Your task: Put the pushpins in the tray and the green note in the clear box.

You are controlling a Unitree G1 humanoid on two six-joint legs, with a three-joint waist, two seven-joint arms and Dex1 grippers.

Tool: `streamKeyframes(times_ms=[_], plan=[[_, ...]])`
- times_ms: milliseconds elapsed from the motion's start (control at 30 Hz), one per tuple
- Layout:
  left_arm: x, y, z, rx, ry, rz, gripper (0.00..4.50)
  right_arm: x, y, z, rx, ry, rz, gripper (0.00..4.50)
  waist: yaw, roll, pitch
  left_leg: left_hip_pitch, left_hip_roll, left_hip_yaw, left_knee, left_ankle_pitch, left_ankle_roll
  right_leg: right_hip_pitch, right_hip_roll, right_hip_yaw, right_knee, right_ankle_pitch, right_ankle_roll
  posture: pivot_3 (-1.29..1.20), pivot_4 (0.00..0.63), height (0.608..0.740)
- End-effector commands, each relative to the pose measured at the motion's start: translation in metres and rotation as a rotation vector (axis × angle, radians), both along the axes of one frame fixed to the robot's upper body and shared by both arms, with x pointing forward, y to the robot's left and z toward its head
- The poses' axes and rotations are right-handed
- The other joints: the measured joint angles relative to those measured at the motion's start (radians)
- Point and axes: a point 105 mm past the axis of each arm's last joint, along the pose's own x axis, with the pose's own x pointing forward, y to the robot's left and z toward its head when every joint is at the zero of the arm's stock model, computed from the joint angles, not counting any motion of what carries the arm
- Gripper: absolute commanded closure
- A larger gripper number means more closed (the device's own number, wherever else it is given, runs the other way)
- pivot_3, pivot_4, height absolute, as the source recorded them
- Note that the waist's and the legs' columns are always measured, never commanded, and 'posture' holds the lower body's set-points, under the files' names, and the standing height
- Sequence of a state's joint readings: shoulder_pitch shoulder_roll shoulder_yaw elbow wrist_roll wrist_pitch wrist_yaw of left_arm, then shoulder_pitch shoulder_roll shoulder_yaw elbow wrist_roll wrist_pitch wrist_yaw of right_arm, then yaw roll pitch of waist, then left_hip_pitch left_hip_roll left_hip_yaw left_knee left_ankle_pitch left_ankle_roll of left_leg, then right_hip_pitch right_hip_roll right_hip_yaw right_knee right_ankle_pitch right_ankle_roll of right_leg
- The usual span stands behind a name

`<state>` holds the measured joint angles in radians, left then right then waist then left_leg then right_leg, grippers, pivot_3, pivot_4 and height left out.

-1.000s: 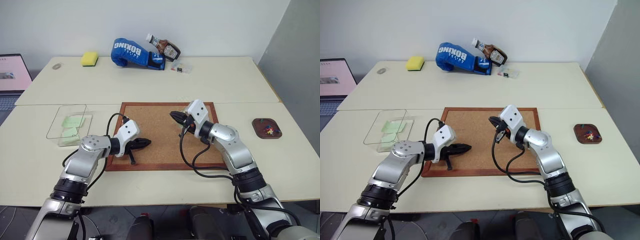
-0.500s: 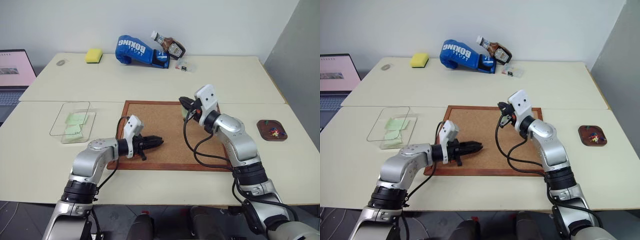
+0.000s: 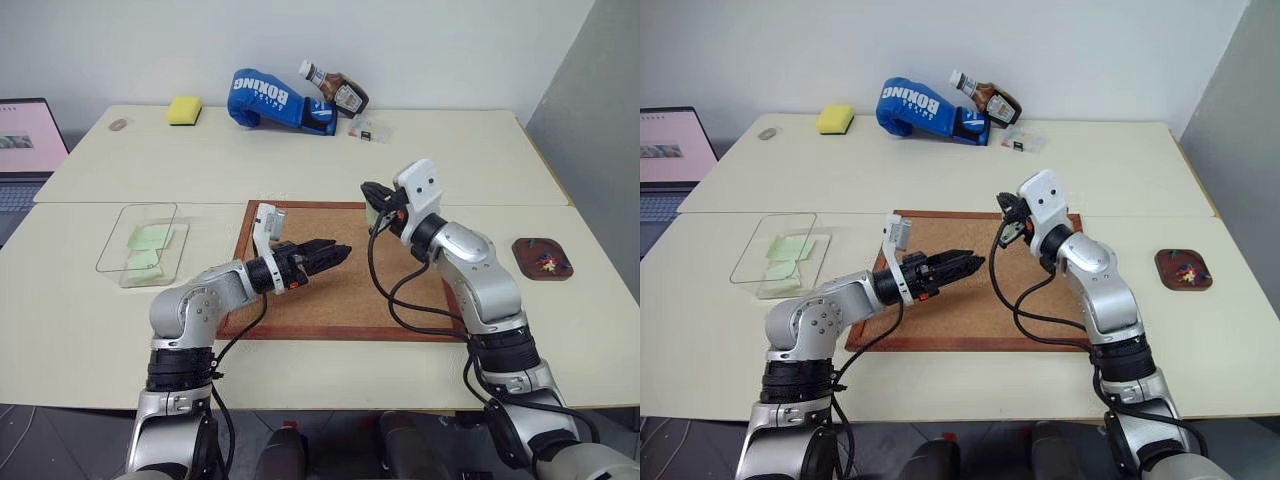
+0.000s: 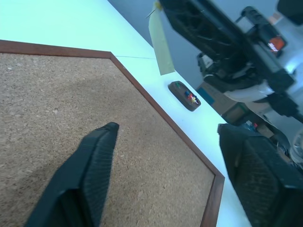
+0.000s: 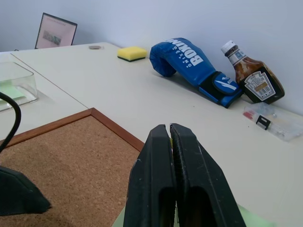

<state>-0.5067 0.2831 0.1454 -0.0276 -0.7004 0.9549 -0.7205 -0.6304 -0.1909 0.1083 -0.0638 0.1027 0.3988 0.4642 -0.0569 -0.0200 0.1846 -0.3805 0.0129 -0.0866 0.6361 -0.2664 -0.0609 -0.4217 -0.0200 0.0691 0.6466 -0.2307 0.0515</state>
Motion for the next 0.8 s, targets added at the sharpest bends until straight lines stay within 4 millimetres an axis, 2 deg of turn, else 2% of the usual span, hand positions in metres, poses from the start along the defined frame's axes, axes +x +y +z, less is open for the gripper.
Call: streamKeyframes(times_ms=[33,267,667,800], plan=[[0.005,-0.006,0.020,-0.061,-0.048,0.008,0.62,-0.015,0.011,0.009,0.001,-0.040,0.069,4.50,0.000,0.000,0.000,0.000,0.000,0.000,0.000,0.000,0.000,0.000,0.000,0.000,0.000,0.000,0.000,0.00,0.150,0.740],[0.011,-0.020,0.034,-0.121,-0.058,-0.011,0.62,-0.026,0.022,0.002,-0.016,-0.032,0.111,4.50,0.000,0.000,0.000,0.000,0.000,0.000,0.002,0.001,-0.001,0.001,0.000,0.000,0.000,0.000,0.001,0.00,0.150,0.740],[0.011,-0.033,0.021,-0.041,-0.061,-0.059,0.62,-0.037,0.029,0.007,0.011,-0.038,0.140,4.50,0.000,0.000,0.000,-0.001,0.000,0.000,0.005,0.001,-0.001,0.001,0.000,0.000,0.000,0.001,0.002,0.00,0.150,0.740],[0.010,-0.031,0.014,-0.017,-0.062,-0.070,0.62,-0.037,0.027,0.010,0.022,-0.040,0.134,4.50,0.000,0.000,0.000,-0.001,0.000,0.000,0.005,0.001,-0.001,0.001,0.000,0.000,0.001,0.001,0.002,0.00,0.150,0.740]])
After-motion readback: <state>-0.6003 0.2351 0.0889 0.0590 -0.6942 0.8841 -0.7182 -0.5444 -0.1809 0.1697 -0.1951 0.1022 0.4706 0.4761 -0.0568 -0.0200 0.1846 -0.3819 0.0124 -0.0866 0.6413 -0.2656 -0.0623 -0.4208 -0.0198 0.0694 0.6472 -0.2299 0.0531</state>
